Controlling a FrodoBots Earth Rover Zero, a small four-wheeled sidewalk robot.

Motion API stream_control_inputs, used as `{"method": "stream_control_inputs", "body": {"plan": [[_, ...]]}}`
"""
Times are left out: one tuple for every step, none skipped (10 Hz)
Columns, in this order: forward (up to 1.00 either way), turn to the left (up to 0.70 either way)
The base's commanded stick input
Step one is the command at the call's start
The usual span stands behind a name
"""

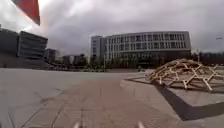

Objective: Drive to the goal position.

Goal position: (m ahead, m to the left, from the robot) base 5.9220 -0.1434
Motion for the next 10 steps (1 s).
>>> {"method": "stream_control_inputs", "body": {"plan": [[0.45, 0.0], [0.45, 0.0], [0.45, 0.0], [0.45, 0.0], [0.45, 0.0], [0.45, 0.0], [0.45, 0.0], [0.45, 0.0], [0.45, 0.0], [0.45, 0.0]]}}
